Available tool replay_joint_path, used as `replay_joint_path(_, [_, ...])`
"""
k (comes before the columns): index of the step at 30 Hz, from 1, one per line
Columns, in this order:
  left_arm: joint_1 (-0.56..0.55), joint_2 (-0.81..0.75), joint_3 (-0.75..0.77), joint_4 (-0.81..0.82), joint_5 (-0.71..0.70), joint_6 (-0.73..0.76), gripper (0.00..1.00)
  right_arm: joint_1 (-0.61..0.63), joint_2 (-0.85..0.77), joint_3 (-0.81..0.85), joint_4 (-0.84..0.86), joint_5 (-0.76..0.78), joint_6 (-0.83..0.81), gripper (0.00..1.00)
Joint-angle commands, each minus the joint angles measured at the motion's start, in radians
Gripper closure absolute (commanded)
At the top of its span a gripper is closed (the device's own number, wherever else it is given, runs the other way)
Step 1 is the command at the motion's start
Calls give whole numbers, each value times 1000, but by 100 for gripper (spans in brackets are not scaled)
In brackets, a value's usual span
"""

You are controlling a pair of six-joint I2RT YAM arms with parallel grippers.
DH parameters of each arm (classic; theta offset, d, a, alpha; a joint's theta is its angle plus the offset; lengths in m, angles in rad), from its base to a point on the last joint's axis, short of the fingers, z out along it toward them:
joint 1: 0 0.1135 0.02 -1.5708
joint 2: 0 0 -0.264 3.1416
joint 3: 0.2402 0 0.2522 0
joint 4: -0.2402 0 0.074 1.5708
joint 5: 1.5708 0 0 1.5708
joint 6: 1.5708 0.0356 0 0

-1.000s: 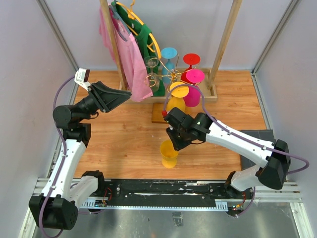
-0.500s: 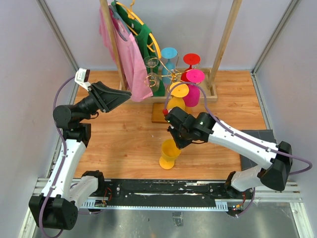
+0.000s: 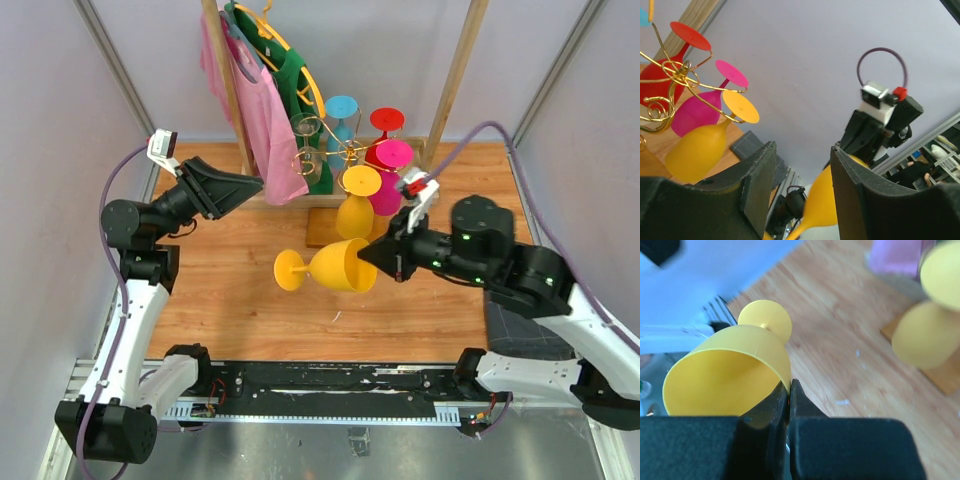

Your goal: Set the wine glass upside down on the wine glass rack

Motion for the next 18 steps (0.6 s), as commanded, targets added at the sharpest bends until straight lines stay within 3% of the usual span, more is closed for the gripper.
replay_joint_path(1, [8, 9, 0, 31, -16, -22, 48, 1, -74, 66, 221, -103, -74, 99])
replay_joint_path(12, [8, 31, -87, 346, -22, -255, 47, -46, -8, 231, 493, -260, -79, 99])
replay_joint_path(15, [8, 33, -110, 434, -26, -331, 47, -130, 53, 277, 555, -368, -12, 99])
replay_joint_path(18, [8, 23, -115, 455, -27, -356, 47, -326, 117, 292, 689, -537, 166, 99])
